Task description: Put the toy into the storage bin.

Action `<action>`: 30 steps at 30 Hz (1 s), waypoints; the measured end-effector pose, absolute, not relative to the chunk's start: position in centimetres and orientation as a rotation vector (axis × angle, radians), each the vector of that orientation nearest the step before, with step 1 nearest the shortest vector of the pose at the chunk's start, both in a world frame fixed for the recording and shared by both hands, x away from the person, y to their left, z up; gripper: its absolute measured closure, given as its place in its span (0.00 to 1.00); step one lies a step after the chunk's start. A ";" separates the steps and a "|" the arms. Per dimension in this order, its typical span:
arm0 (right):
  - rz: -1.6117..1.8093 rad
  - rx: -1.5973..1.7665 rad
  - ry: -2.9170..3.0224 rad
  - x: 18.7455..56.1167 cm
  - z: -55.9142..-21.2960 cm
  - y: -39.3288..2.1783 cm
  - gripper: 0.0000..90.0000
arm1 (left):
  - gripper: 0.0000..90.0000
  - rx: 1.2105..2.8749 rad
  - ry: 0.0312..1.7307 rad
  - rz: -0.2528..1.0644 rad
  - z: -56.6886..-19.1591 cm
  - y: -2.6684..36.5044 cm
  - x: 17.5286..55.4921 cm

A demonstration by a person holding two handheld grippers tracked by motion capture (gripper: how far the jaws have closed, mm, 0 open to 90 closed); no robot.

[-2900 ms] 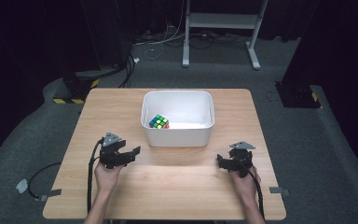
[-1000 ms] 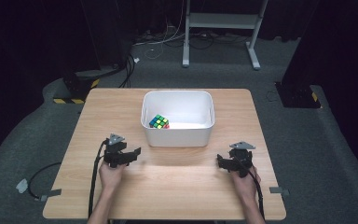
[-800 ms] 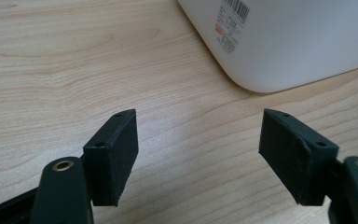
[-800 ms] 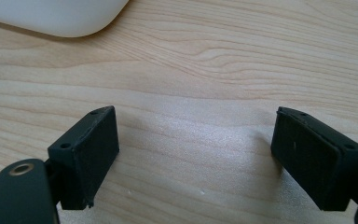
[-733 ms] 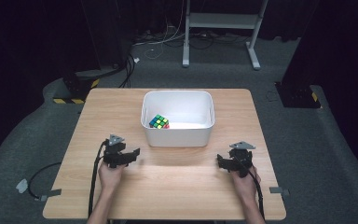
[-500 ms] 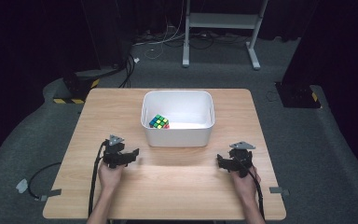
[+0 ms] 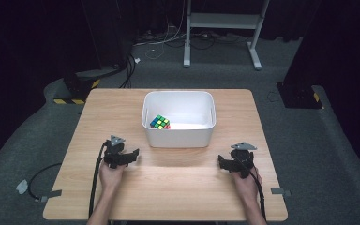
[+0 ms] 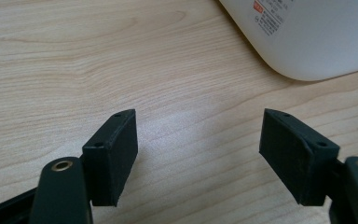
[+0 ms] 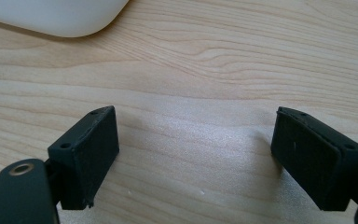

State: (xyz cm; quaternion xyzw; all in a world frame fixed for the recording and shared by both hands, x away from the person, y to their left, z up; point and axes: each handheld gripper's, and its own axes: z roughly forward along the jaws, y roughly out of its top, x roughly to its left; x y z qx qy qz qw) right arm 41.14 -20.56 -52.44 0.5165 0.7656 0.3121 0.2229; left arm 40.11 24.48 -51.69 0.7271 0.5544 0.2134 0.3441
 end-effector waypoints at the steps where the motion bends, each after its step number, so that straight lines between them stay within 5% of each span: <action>1: 0.862 1.426 2.114 41.1 -52.4 -20.6 0.16 | 0.31 1.887 1.441 0.555 -51.7 24.5 40.1; 30: 0.863 1.425 2.115 41.1 -52.4 -20.6 0.16 | 0.30 1.864 1.466 0.610 -52.7 24.6 40.9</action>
